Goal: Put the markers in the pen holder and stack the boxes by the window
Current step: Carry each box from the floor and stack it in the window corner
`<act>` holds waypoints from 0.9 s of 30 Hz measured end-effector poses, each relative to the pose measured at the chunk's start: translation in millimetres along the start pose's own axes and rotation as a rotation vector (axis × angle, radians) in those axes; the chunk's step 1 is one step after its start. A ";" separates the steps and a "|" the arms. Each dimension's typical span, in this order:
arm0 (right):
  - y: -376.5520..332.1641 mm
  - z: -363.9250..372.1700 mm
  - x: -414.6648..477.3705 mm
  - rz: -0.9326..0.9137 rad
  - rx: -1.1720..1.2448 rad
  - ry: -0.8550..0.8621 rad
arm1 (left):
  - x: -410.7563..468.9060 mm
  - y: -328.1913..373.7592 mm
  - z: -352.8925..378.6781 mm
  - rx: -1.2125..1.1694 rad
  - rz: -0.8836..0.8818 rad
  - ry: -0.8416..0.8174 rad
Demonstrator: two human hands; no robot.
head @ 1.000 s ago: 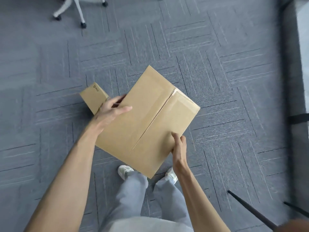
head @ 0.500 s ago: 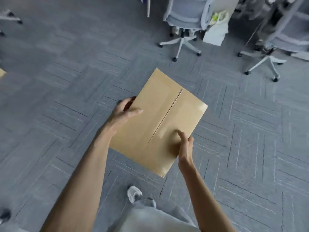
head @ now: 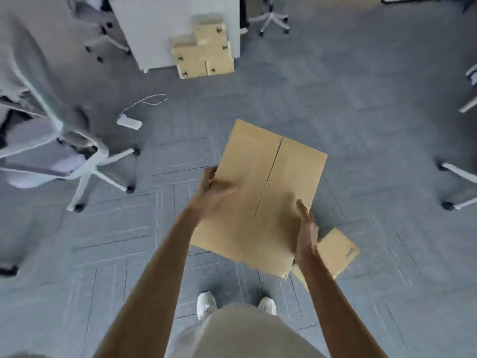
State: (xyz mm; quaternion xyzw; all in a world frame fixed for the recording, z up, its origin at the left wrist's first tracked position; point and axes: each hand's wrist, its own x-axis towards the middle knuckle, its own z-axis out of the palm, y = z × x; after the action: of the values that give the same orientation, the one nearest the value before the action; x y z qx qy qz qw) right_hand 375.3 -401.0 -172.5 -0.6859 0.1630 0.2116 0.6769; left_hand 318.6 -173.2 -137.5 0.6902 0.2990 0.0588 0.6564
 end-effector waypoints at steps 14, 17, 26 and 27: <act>54.0 284.9 -135.3 -0.081 -0.442 -0.836 | -216.1 -94.8 -252.4 -0.439 -0.065 0.859; 101.1 349.7 -196.6 -0.093 -0.566 -0.989 | -278.9 -134.8 -310.6 -0.504 -0.098 1.007; 212.2 492.5 -387.7 -0.148 -0.731 -1.333 | -436.7 -214.6 -445.7 -0.640 -0.169 1.367; 224.4 505.7 -408.6 -0.146 -0.749 -1.376 | -452.5 -223.2 -459.3 -0.655 -0.174 1.411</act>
State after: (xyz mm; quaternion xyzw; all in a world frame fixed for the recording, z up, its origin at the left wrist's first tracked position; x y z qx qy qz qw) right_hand -124.7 71.0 -153.5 -0.5922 -0.4206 0.5846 0.3615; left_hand -342.4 -3.9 -146.3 0.2347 0.6661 0.5172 0.4835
